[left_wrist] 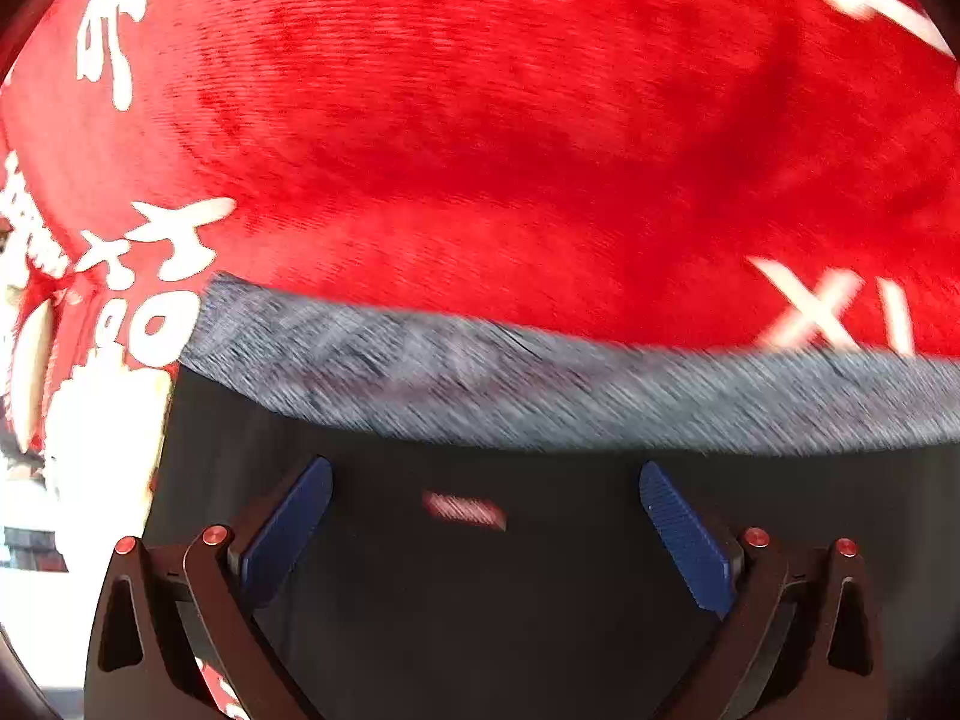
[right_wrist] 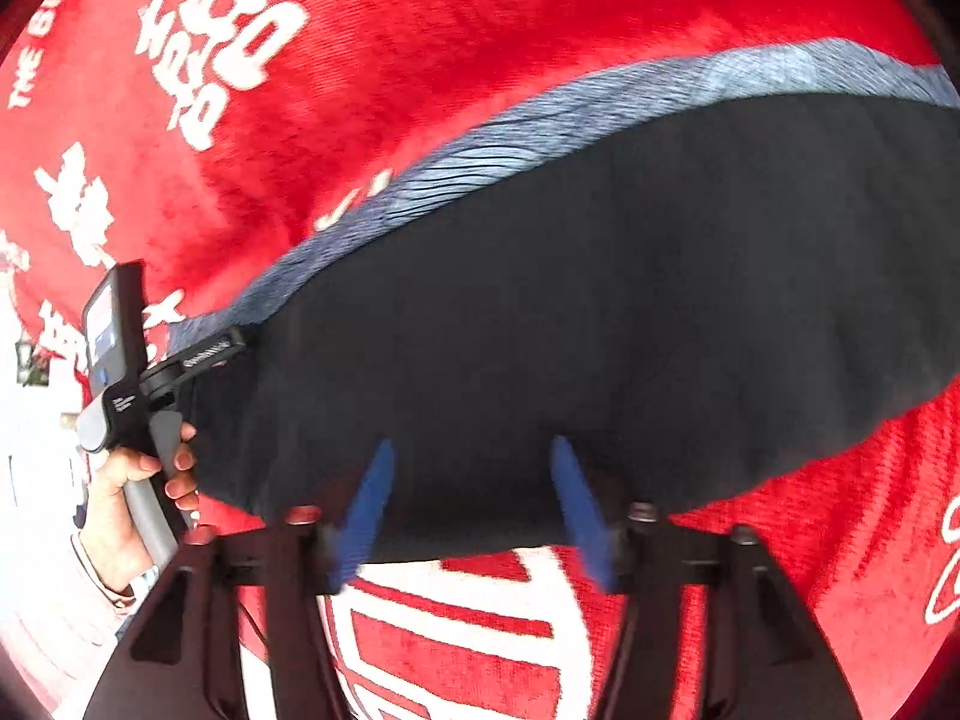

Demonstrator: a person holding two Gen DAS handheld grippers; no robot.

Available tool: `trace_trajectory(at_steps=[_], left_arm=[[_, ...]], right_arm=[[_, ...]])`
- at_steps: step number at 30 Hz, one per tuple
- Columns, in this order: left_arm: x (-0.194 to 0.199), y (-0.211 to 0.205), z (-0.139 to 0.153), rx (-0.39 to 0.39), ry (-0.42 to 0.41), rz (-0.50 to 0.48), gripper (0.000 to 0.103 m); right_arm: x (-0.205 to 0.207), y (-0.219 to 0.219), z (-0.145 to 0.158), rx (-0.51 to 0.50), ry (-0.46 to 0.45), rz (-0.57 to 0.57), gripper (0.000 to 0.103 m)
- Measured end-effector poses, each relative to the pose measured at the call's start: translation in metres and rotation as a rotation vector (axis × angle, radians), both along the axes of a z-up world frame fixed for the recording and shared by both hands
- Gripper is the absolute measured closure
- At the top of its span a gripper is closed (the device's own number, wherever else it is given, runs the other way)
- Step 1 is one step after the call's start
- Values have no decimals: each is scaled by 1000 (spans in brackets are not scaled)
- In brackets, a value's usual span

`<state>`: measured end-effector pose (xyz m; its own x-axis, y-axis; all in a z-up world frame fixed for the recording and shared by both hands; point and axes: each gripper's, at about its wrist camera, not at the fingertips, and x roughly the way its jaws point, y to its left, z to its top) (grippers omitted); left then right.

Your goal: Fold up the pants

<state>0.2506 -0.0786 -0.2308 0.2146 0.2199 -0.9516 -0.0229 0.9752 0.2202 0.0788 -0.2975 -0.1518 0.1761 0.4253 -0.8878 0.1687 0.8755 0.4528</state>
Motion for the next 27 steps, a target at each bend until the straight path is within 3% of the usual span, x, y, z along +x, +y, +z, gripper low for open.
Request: trace_trajectory(at_steps=[8, 12, 19, 24, 27], left_arm=[[-50, -11, 35, -106, 4, -19, 0], [-63, -32, 50, -107, 7, -61, 0], [-72, -77, 68, -169, 21, -115, 0], [-81, -140, 76, -207, 18, -221, 0], [-86, -173, 79, -212, 2, -269, 0]], right_arm=[[10, 21, -2, -9, 2, 64, 9], [12, 21, -5, 10, 21, 90, 7], [-6, -34, 14, 123, 21, -54, 6], [-28, -84, 24, 79, 45, -131, 6], [-30, -114, 38, -6, -1, -177, 6]])
